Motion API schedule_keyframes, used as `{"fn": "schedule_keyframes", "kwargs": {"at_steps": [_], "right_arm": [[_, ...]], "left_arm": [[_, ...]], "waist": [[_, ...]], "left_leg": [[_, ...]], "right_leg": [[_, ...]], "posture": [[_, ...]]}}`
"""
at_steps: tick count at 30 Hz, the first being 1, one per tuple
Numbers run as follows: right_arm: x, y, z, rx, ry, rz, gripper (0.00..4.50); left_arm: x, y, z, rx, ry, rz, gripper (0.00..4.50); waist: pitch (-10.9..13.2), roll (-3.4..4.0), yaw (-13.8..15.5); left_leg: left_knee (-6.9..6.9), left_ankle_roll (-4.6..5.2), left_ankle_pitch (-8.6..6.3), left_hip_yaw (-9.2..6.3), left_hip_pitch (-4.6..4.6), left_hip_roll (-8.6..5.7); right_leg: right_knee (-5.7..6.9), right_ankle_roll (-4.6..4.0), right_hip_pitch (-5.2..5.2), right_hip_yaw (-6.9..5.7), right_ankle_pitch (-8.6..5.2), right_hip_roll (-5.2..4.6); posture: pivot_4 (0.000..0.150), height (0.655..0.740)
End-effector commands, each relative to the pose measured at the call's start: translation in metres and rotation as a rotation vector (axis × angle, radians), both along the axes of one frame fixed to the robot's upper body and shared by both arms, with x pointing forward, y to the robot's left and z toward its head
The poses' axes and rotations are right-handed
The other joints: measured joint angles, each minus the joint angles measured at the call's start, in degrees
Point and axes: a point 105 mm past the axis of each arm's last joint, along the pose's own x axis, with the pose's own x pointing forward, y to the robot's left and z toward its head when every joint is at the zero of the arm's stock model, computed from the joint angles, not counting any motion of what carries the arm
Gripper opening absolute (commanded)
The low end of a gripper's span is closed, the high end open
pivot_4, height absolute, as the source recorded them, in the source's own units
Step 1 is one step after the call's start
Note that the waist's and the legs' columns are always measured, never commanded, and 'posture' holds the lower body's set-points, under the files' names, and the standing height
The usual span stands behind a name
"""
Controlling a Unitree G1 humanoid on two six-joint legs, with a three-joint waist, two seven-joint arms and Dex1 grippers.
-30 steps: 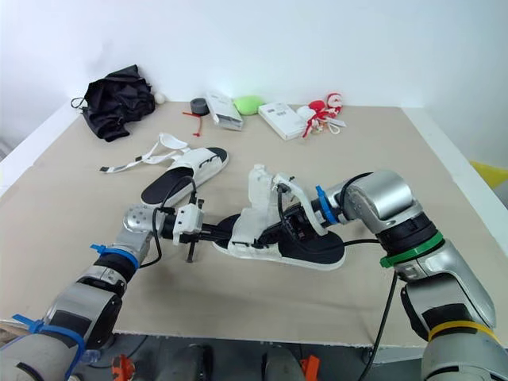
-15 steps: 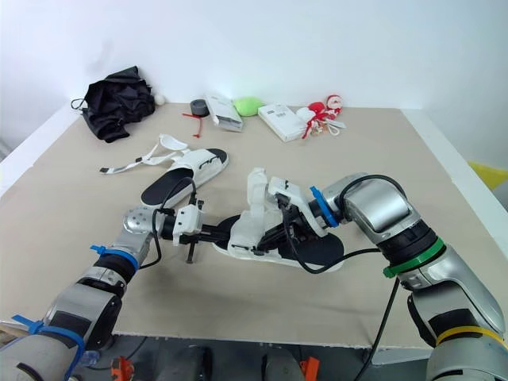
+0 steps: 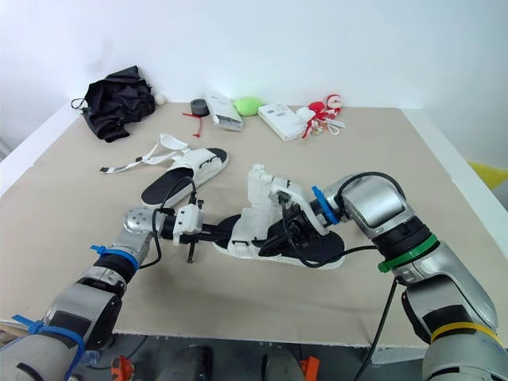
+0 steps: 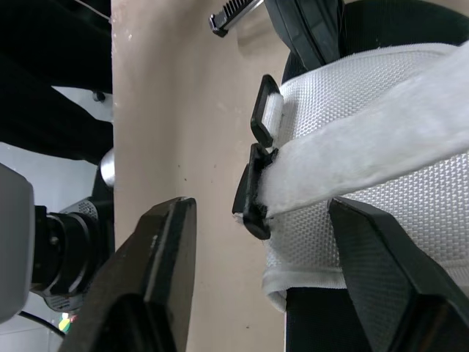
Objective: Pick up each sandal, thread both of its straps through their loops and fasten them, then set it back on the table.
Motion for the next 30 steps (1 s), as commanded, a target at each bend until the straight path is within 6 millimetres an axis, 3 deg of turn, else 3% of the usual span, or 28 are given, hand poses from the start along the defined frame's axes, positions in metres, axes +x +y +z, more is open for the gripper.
{"fn": "schedule_keyframes", "kwargs": {"at_steps": [1,6,16,19,24,30], "right_arm": [[0.006,0.004,0.024,0.087,-0.015,-0.022,3.18],[0.010,0.005,0.048,0.205,0.007,-0.061,3.18],[0.042,0.002,0.038,0.167,0.006,-0.266,3.18],[0.049,0.002,0.038,0.184,0.015,-0.309,2.35],[0.050,0.003,0.044,0.217,0.013,-0.306,0.04],[0.037,0.005,0.049,0.241,0.015,-0.236,0.04]], "left_arm": [[-0.024,0.016,-0.058,0.183,0.224,0.006,0.00],[-0.025,0.017,-0.060,0.184,0.227,0.006,0.00],[-0.025,0.017,-0.061,0.184,0.229,0.010,0.00],[-0.025,0.017,-0.061,0.184,0.228,0.009,0.00],[-0.026,0.017,-0.062,0.187,0.230,0.007,0.00],[-0.026,0.018,-0.062,0.189,0.231,0.009,0.00]], "waist": [[0.00,0.00,0.00],[0.02,0.02,0.02],[0.04,0.00,0.04],[0.04,0.01,0.04],[0.04,0.01,0.05],[0.05,0.03,0.05]], "left_leg": [[0.00,0.00,0.00,0.00,-0.01,0.00],[0.00,0.04,0.03,0.01,-0.02,-0.02],[0.00,0.06,0.03,0.02,-0.02,-0.02],[0.01,0.08,0.05,0.02,-0.03,-0.02],[0.01,0.12,0.07,0.02,-0.04,-0.01],[0.01,0.12,0.07,0.03,-0.04,-0.01]], "right_leg": [[0.00,0.00,0.00,0.00,0.00,0.00],[0.00,0.01,0.00,-0.01,0.01,0.01],[0.01,-0.03,0.00,-0.01,0.03,0.00],[0.01,-0.02,0.00,-0.01,0.04,0.02],[0.01,-0.01,0.00,-0.02,0.05,0.05],[0.01,0.01,0.00,-0.01,0.07,0.05]], "posture": [[0.150,0.7400],[0.150,0.7400],[0.150,0.7400],[0.150,0.7400],[0.150,0.7400],[0.150,0.7400]]}}
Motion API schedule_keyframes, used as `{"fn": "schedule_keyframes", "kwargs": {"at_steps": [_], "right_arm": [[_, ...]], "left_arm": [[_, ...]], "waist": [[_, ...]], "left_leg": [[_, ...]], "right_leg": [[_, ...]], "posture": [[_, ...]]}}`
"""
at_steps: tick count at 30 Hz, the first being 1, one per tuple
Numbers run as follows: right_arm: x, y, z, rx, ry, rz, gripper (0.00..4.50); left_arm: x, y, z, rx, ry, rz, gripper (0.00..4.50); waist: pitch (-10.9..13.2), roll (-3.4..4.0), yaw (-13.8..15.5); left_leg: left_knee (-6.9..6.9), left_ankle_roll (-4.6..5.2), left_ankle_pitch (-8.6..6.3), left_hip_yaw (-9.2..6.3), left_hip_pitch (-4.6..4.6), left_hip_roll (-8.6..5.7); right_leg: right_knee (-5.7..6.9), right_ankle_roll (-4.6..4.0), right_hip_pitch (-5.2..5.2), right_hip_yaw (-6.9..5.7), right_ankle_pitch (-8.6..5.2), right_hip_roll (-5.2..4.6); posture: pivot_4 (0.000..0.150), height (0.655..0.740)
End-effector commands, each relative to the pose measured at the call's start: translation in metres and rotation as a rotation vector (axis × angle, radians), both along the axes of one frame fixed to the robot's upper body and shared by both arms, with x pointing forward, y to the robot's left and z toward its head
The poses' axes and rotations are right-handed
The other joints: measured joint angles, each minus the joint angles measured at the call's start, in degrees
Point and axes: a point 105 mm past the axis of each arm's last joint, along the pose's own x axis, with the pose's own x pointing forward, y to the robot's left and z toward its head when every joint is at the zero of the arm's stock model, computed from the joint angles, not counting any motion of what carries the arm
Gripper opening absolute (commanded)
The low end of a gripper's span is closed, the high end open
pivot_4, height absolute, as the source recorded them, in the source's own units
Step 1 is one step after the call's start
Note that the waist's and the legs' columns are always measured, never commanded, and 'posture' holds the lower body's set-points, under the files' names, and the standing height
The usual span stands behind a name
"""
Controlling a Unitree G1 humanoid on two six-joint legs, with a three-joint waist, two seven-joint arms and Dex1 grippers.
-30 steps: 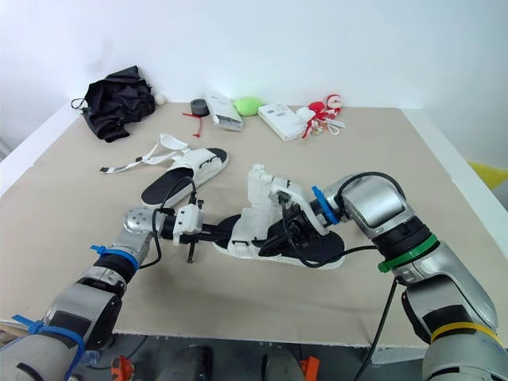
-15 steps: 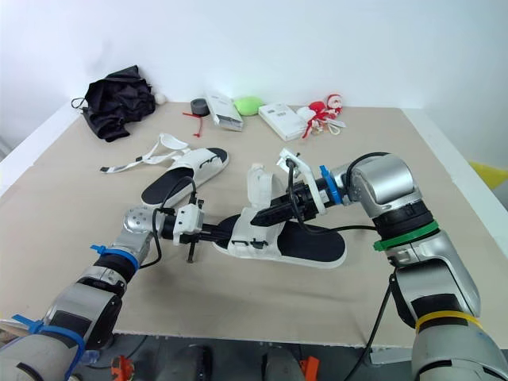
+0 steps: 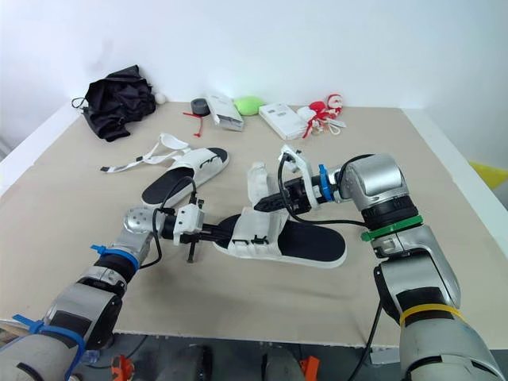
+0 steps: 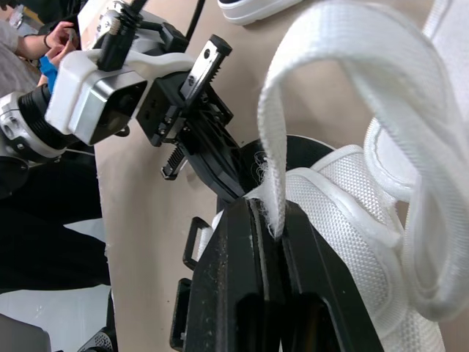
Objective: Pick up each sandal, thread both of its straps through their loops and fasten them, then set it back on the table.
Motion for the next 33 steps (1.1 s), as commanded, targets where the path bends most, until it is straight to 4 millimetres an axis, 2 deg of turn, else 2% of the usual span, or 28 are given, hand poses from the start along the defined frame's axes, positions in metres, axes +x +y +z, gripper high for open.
{"fn": "schedule_keyframes", "kwargs": {"at_steps": [1,5,12,21,27,33], "right_arm": [[-0.010,0.002,0.019,0.035,-0.057,0.065,0.04],[-0.026,0.002,-0.001,-0.041,-0.008,0.118,0.04],[-0.032,0.004,-0.022,-0.093,0.044,0.101,0.04],[-0.023,0.007,-0.010,-0.042,0.049,0.058,0.04],[-0.031,0.010,0.008,0.060,0.090,0.091,0.04],[-0.035,0.013,-0.002,0.065,0.162,0.060,0.04]], "left_arm": [[-0.026,0.019,-0.062,0.191,0.231,0.008,0.00],[-0.025,0.019,-0.062,0.191,0.231,0.013,0.00],[-0.025,0.021,-0.061,0.191,0.234,0.014,0.00],[-0.025,0.023,-0.062,0.194,0.236,0.016,0.00],[-0.025,0.022,-0.062,0.192,0.236,0.018,0.00],[-0.025,0.022,-0.062,0.193,0.234,0.019,0.00]], "waist": [[0.00,0.00,0.00],[-0.01,-0.01,0.01],[-0.02,-0.01,0.00],[-0.03,0.01,-0.01],[-0.03,0.00,-0.01],[-0.03,0.01,-0.01]], "left_leg": [[0.00,0.00,0.00,0.00,0.00,0.00],[0.00,0.00,0.00,-0.01,0.00,0.00],[0.00,0.00,0.00,-0.03,0.01,0.01],[0.00,0.00,0.00,-0.03,0.03,0.03],[0.00,0.00,0.00,-0.04,0.03,0.02],[0.00,0.01,0.00,-0.04,0.03,0.02]], "right_leg": [[0.00,0.00,0.00,0.00,0.00,0.00],[0.00,0.01,0.02,-0.01,-0.01,0.01],[0.00,0.02,0.02,-0.01,-0.01,0.01],[0.00,0.00,0.02,-0.02,-0.01,0.05],[0.00,0.00,0.02,-0.01,0.00,0.04],[0.00,0.00,0.02,-0.02,0.00,0.04]], "posture": [[0.150,0.7400],[0.150,0.7400],[0.150,0.7400],[0.150,0.7400],[0.150,0.7400],[0.150,0.7400]]}}
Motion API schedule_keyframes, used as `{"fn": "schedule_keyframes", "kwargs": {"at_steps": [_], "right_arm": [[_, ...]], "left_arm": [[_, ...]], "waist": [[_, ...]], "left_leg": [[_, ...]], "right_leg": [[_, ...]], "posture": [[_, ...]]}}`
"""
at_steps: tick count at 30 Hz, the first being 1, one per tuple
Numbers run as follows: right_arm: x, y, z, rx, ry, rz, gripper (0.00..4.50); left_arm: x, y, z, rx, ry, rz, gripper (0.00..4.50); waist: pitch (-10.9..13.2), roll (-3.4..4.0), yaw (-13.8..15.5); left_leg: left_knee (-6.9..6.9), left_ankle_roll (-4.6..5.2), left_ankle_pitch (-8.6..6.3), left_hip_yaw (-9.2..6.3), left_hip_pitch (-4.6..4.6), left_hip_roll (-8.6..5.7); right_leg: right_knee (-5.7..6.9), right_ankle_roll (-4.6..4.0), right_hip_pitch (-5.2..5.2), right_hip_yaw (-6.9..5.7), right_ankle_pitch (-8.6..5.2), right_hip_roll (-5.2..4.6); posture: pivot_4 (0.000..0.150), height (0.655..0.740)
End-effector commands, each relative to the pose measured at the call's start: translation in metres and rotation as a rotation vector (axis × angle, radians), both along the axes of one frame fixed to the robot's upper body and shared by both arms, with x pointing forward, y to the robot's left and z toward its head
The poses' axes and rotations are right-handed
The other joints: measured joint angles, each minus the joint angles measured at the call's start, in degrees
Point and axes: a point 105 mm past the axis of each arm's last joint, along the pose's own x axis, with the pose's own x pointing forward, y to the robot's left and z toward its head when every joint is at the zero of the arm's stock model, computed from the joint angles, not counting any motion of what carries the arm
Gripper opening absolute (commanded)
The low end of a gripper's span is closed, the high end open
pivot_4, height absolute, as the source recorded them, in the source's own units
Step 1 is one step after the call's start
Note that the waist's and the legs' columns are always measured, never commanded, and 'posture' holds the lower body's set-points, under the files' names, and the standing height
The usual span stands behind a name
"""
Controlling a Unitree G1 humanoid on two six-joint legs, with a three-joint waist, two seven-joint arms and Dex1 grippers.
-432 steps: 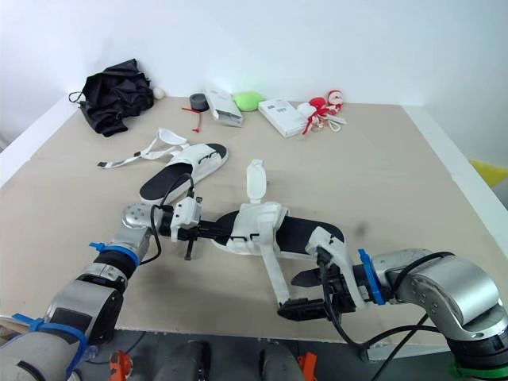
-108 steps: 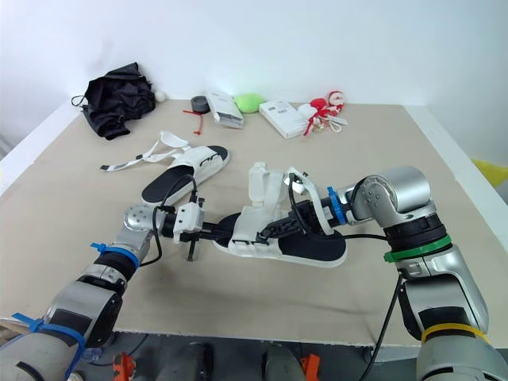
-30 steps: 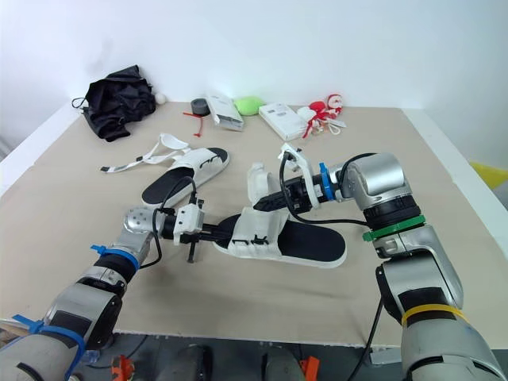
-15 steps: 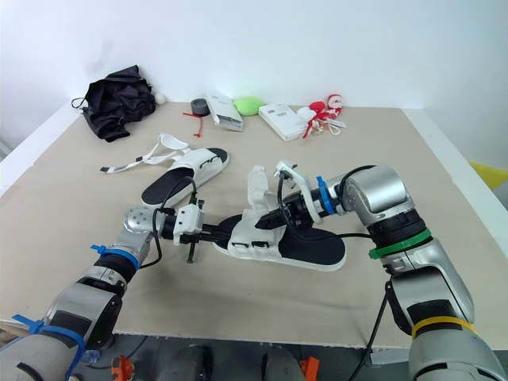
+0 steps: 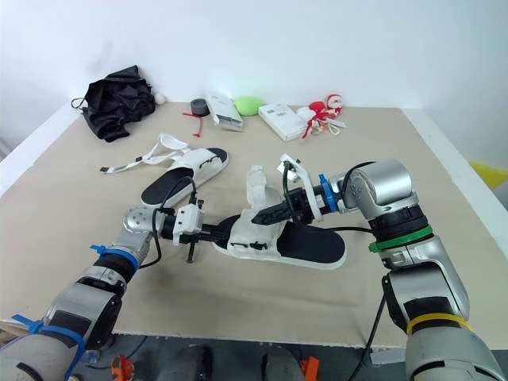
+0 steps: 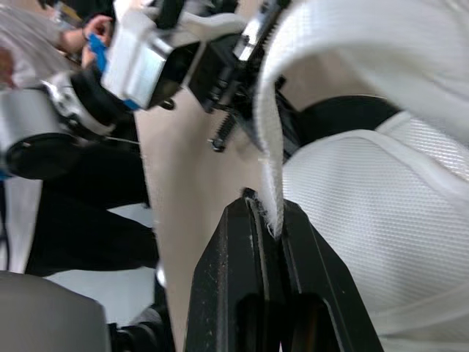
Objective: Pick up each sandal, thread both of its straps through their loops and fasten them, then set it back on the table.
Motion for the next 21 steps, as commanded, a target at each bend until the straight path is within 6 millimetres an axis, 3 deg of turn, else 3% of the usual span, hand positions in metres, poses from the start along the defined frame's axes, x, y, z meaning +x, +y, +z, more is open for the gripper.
{"fn": "schedule_keyframes", "kwargs": {"at_steps": [1,9,21], "right_arm": [[-0.005,0.008,0.000,0.033,0.036,0.003,0.04],[0.005,0.006,-0.004,0.067,0.091,-0.111,0.04],[-0.017,0.004,0.003,0.144,0.140,-0.090,0.04]], "left_arm": [[-0.025,0.021,-0.062,0.190,0.234,0.021,0.00],[-0.027,0.021,-0.063,0.189,0.237,0.018,0.00],[-0.027,0.023,-0.065,0.188,0.242,0.026,0.00]], "waist": [[0.00,0.00,0.00],[-0.01,0.00,0.00],[-0.02,0.02,-0.02]], "left_leg": [[0.00,0.00,0.00,0.00,0.00,0.00],[0.00,0.02,0.01,0.00,0.00,0.00],[0.00,0.04,0.01,-0.03,0.02,0.01]], "right_leg": [[0.00,0.00,0.00,0.00,0.00,0.00],[0.00,-0.02,0.02,0.00,0.01,0.02],[0.00,-0.01,0.08,-0.02,0.01,0.04]], "posture": [[0.150,0.7400],[0.150,0.7400],[0.150,0.7400]]}}
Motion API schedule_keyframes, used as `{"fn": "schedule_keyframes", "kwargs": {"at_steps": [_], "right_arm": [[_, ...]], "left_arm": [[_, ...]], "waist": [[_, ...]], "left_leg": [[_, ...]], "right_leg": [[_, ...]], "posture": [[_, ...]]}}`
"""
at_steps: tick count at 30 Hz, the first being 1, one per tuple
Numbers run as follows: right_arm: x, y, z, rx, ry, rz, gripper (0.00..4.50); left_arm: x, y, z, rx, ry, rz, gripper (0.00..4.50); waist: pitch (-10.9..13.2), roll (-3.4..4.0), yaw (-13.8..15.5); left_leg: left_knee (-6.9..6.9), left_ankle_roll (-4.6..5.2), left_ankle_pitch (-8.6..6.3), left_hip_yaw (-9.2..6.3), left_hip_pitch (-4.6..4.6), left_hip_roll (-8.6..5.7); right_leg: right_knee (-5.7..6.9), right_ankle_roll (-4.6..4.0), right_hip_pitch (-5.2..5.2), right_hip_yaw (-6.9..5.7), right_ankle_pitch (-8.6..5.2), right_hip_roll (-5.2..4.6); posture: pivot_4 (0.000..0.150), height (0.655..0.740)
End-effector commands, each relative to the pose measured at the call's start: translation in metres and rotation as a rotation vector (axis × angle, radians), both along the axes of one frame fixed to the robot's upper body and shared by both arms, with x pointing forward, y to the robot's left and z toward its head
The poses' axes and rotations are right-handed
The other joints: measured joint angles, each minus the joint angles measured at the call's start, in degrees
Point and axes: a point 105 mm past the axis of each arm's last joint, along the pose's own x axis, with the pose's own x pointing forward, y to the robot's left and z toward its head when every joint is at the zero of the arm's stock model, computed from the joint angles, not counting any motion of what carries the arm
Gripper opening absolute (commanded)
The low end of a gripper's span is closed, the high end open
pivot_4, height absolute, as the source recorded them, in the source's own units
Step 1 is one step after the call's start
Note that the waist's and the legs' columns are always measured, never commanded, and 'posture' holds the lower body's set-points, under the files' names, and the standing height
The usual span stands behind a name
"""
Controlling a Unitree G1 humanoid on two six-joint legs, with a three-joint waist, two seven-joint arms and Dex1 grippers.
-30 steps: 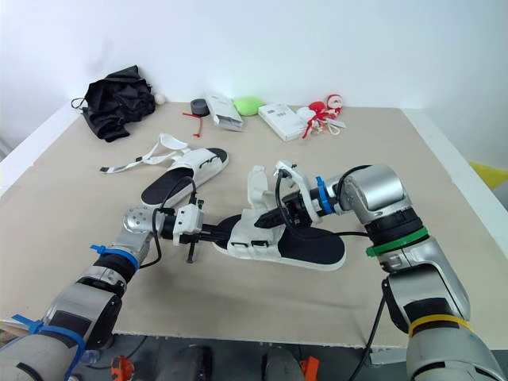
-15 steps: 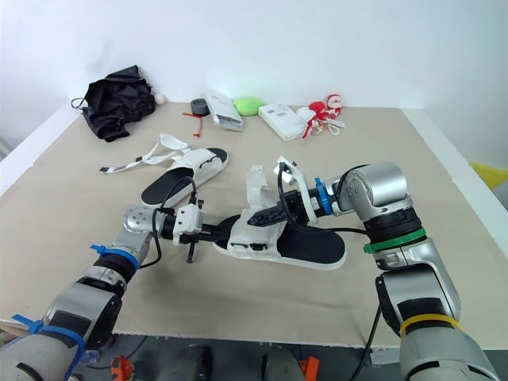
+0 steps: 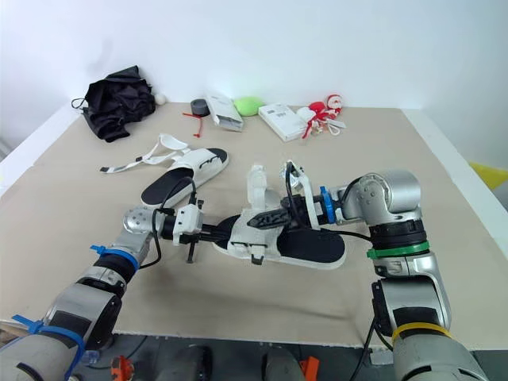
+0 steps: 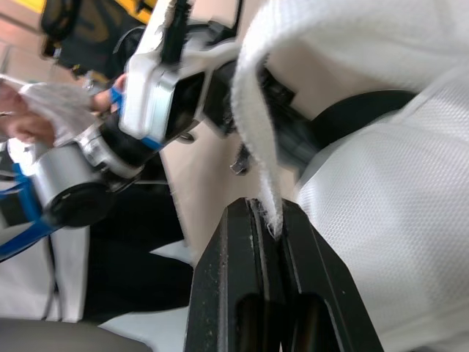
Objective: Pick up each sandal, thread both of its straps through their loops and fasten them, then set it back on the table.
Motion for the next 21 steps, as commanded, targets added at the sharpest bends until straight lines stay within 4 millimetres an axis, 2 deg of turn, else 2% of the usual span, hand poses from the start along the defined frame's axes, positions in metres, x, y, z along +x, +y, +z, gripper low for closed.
{"fn": "schedule_keyframes", "kwargs": {"at_steps": [1,4,6,11,14,16,18,19,21], "right_arm": [[-0.007,0.004,0.008,0.046,-0.021,0.030,0.04],[-0.010,0.005,0.005,0.059,-0.011,0.030,0.04],[-0.014,0.006,-0.004,0.034,-0.005,0.026,0.04],[-0.015,0.006,-0.024,-0.080,-0.114,-0.028,0.04],[-0.009,0.002,-0.027,-0.080,-0.113,-0.077,1.05],[-0.010,0.002,-0.024,-0.078,-0.135,-0.070,1.89],[-0.014,0.001,-0.014,-0.061,-0.168,-0.043,3.01],[-0.017,-0.001,-0.008,-0.050,-0.182,-0.031,3.17],[-0.020,-0.007,0.005,-0.013,-0.206,-0.018,3.17]], "left_arm": [[-0.027,0.022,-0.065,0.188,0.241,0.021,0.00],[-0.027,0.022,-0.065,0.188,0.242,0.021,0.00],[-0.027,0.022,-0.064,0.188,0.241,0.022,0.00],[-0.027,0.023,-0.064,0.192,0.238,0.023,0.00],[-0.027,0.023,-0.064,0.195,0.237,0.020,0.00],[-0.027,0.023,-0.064,0.197,0.236,0.018,0.00],[-0.026,0.022,-0.063,0.197,0.235,0.016,0.00],[-0.026,0.022,-0.063,0.198,0.235,0.015,0.00],[-0.026,0.021,-0.063,0.199,0.234,0.012,0.00]], "waist": [[0.00,0.01,-0.02],[0.00,0.00,-0.03],[-0.01,0.00,-0.03],[-0.09,0.06,-0.02],[-0.09,0.04,-0.08],[-0.07,0.02,-0.09],[-0.07,0.03,-0.08],[-0.07,0.03,-0.08],[-0.06,0.01,-0.07]], "left_leg": [[0.00,0.00,0.00,0.00,0.00,-0.01],[0.00,0.00,0.00,0.00,0.00,-0.01],[0.00,0.01,0.00,-0.01,0.00,0.00],[0.00,0.03,0.00,-0.01,0.01,0.00],[0.01,0.03,0.00,-0.01,0.15,0.00],[0.01,0.02,0.00,-0.08,0.12,0.03],[0.01,0.02,-0.01,-0.11,0.12,0.04],[0.01,0.02,0.00,-0.09,0.12,0.04],[0.01,0.02,0.00,-0.09,0.10,0.02]], "right_leg": [[0.00,0.00,0.00,0.01,0.00,-0.01],[0.00,0.00,0.00,0.01,0.00,-0.01],[0.00,0.00,0.01,0.00,0.00,0.00],[0.00,0.03,0.05,0.01,-0.02,0.07],[0.00,0.01,0.14,0.01,-0.01,0.15],[0.00,-0.01,0.10,0.00,0.00,0.15],[0.00,-0.01,0.10,0.01,0.01,0.10],[0.00,-0.01,0.11,0.01,0.01,0.08],[-0.01,-0.01,0.11,0.01,0.00,0.02]], "posture": [[0.150,0.7400],[0.150,0.7400],[0.150,0.7400],[0.150,0.7400],[0.150,0.7400],[0.150,0.7400],[0.150,0.7400],[0.150,0.7400],[0.150,0.7400]]}}
